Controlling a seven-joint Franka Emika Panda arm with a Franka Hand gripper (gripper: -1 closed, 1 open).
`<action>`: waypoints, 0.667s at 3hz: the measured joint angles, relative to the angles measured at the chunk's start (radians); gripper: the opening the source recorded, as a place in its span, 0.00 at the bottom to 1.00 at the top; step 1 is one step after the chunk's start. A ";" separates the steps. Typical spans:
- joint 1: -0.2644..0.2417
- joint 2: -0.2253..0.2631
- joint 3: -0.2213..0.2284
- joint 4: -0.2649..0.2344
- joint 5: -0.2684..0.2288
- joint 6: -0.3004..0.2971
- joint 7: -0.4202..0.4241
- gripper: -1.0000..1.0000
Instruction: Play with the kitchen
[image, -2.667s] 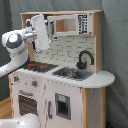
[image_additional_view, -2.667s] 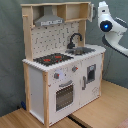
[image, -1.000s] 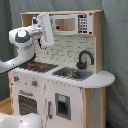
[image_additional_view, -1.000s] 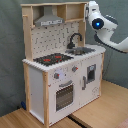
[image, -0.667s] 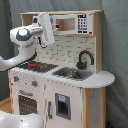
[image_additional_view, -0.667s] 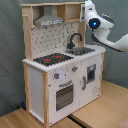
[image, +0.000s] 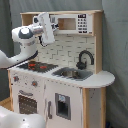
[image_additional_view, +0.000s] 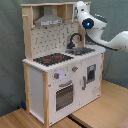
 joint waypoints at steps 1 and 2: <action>-0.060 0.022 0.036 0.065 0.000 0.025 -0.001 0.00; -0.120 0.044 0.074 0.123 0.000 0.064 -0.003 0.00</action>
